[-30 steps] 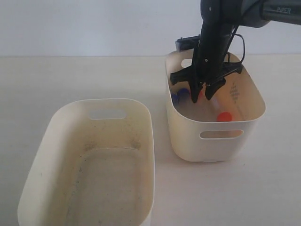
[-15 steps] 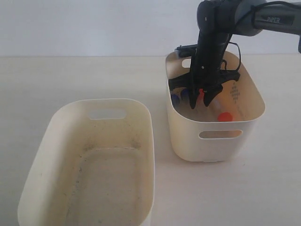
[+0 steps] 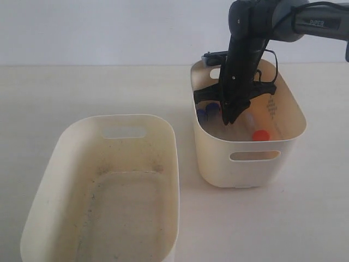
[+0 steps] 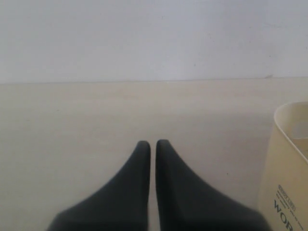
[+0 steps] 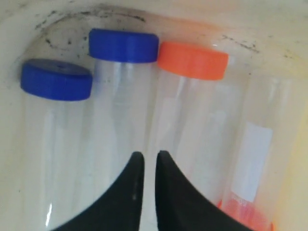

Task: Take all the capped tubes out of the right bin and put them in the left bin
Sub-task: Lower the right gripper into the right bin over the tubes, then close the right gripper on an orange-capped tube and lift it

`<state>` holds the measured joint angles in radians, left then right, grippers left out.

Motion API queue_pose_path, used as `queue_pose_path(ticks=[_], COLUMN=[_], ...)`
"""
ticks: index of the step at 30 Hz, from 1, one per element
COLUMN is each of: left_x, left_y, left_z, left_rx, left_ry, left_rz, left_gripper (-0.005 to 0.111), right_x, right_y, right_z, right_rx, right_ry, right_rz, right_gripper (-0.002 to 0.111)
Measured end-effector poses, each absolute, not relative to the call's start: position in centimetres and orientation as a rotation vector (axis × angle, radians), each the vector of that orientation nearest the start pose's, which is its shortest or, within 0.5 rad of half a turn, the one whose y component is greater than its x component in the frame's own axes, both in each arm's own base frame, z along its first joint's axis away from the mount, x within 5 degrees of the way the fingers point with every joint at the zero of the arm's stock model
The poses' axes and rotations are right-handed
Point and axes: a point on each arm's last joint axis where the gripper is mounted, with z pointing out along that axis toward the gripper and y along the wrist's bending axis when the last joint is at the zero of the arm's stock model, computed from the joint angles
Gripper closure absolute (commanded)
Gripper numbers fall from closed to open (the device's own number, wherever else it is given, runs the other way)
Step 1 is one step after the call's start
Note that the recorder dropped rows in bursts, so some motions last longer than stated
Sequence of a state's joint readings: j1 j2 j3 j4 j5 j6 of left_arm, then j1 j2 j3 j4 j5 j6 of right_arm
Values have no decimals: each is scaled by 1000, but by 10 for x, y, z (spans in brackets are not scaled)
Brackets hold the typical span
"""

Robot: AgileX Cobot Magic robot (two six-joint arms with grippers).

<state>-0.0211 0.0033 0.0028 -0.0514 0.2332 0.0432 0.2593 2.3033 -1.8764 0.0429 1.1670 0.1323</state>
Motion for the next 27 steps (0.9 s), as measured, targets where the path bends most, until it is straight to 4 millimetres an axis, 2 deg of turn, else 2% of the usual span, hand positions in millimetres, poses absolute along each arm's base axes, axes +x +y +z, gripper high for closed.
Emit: queue_pose_path(ticks=[5,7,11,12,24,27], left_x=[56,56,56,56,56,56], left_y=[-2,-2,-2,-2,-2,-2], left_z=[191,191,191,191,191,191], left_rx=[21,21,21,21,21,21], left_ry=[1722,1722,1722,1722,1722,1722], left_rz=[-31,-31,-31,-31,-31,-31], left_gripper=[102,102,102,102,102,102], right_x=[451,451,451,451,450,450], right_y=[124,124,124,124,121,121], right_z=[154,154,155,155,155,155], right_rx=[-167,-166,-167,-168,-138,-127], right_ry=[3079,3076,3079,3080,3077,3082], right_rz=[93,94,93,89,-18,-34], right_gripper=[98,89,62,58,59,64])
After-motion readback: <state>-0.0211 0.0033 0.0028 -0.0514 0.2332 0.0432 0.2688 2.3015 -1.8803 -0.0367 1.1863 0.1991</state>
